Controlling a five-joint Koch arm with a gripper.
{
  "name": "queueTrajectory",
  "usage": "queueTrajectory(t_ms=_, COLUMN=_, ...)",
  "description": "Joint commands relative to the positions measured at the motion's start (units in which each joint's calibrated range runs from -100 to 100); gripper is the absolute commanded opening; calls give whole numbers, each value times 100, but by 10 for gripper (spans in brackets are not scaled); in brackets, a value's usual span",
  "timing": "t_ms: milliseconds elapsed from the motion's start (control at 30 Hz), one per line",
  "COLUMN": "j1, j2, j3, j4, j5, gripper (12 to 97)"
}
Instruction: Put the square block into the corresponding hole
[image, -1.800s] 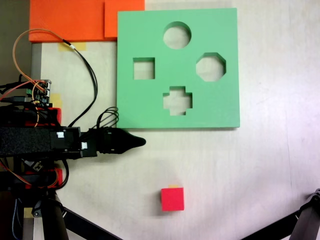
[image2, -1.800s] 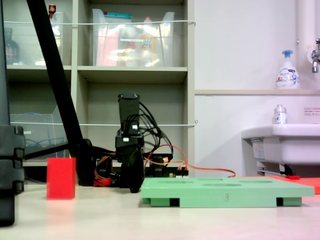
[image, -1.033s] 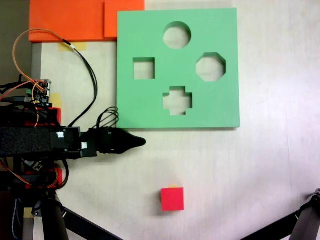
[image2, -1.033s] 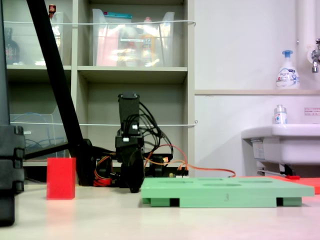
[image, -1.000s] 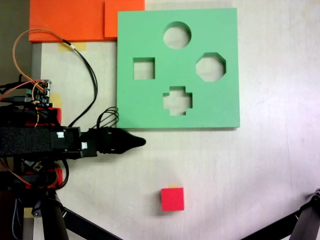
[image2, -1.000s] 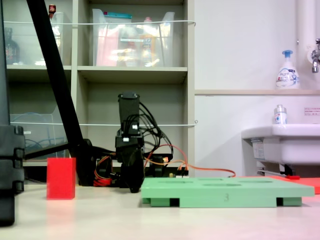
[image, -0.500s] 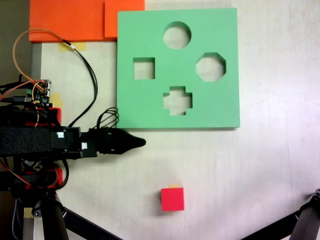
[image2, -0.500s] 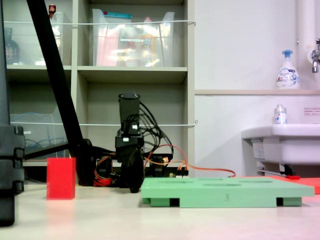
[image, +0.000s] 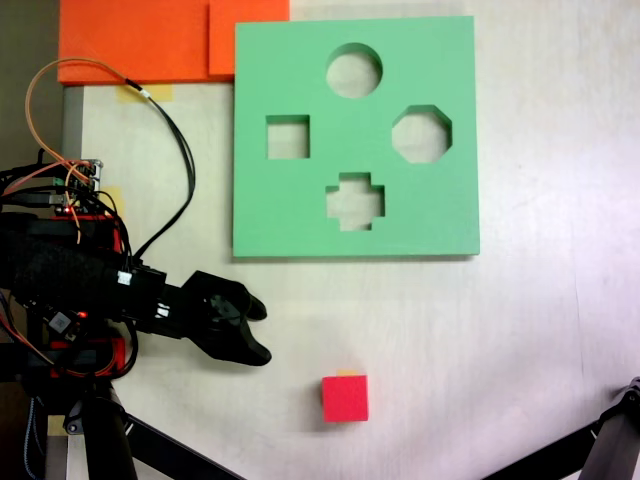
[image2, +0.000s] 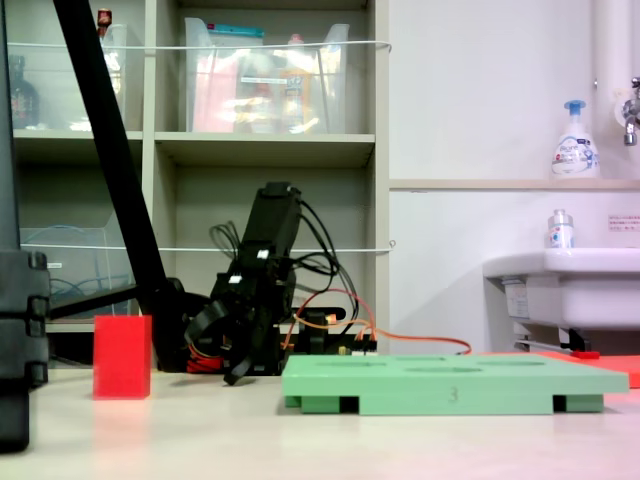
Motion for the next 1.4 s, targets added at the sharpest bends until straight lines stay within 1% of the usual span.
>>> queueTrajectory(t_ms=0, j1=-29, j2=-41, j3=143, j4=-618, j5=796, gripper=432)
queueTrajectory(t_ms=100, j1=44, j2=-41, j3=1229, j4=-2091, j5=1197, gripper=432)
queueTrajectory(t_ms=233, j1=171, j2=29, j3=3762, j4=-5192, j5=1670, gripper=430)
queueTrajectory(t_ms=367, j1=244, j2=1495, j3=6065, j4=-7532, j5=1841, gripper=430)
queueTrajectory(t_ms=567, j1=215, j2=3492, j3=9106, j4=-10103, j5=1792, gripper=432)
queueTrajectory(t_ms=633, j1=107, j2=4205, j3=9923, j4=-10690, j5=1675, gripper=437)
queueTrajectory(t_ms=667, j1=78, j2=4638, j3=10462, j4=-10700, j5=1617, gripper=506)
queueTrajectory(t_ms=767, j1=10, j2=5420, j3=11269, j4=-10700, j5=1480, gripper=638)
queueTrajectory(t_ms=933, j1=-73, j2=6230, j3=11439, j4=-10700, j5=1372, gripper=861)
queueTrajectory(t_ms=1000, j1=-117, j2=6635, j3=11459, j4=-10700, j5=1280, gripper=921)
queueTrajectory(t_ms=1067, j1=-151, j2=6984, j3=11449, j4=-10700, j5=1114, gripper=954)
queueTrajectory(t_ms=1367, j1=-283, j2=8032, j3=11469, j4=-10700, j5=957, gripper=954)
